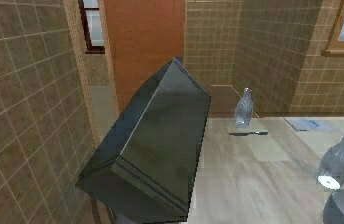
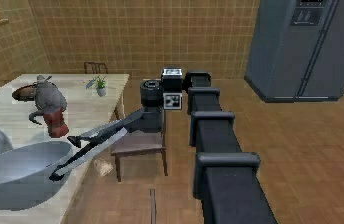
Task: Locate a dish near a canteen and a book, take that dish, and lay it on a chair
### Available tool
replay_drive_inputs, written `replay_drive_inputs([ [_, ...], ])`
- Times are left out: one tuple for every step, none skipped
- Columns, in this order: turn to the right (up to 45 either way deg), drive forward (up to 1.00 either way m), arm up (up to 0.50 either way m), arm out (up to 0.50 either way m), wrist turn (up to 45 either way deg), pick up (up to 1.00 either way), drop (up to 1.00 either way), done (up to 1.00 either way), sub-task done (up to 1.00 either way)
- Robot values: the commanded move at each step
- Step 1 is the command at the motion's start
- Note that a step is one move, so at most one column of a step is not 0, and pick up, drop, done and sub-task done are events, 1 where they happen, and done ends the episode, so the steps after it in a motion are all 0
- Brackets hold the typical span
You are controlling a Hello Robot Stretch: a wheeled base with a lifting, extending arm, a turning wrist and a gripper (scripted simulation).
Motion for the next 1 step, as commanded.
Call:
replay_drive_inputs([
  [0.0, 0.0, -0.5, 0.0, 0.0, 0.0, 0.0, 0.0, 0.0],
])
